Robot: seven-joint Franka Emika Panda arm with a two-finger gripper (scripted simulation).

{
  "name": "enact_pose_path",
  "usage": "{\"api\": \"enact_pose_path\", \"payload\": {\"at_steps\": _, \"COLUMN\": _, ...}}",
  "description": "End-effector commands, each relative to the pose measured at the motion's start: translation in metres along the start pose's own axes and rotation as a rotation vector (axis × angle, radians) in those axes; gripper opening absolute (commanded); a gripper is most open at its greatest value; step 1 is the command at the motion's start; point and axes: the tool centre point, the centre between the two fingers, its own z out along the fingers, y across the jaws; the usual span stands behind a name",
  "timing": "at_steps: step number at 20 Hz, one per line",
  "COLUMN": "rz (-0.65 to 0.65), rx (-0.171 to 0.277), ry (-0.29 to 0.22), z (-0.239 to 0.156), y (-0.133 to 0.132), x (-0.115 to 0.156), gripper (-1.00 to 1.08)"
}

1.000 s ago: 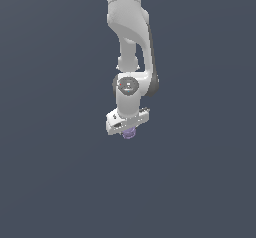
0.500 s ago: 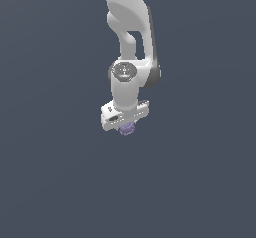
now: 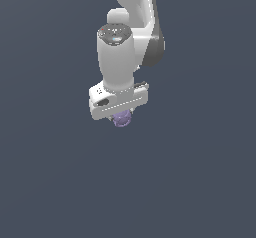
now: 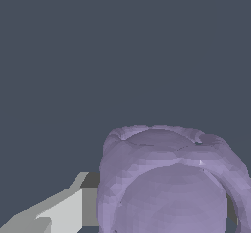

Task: Pick up the object and move it to a goal position.

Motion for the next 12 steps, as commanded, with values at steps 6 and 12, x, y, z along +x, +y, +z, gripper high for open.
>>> {"api": "enact_pose_path", "payload": {"at_steps": 6, "rz": 0.000, "rx": 0.001, "ry": -0.001, "z": -0.079, "y": 0.018, "x": 0.009, "gripper": -1.00}}
{"api": "enact_pose_path", "payload": {"at_steps": 12, "rz": 0.000, "rx": 0.001, "ry": -0.001, "z": -0.135, "y": 0.032, "x": 0.016, "gripper": -1.00}}
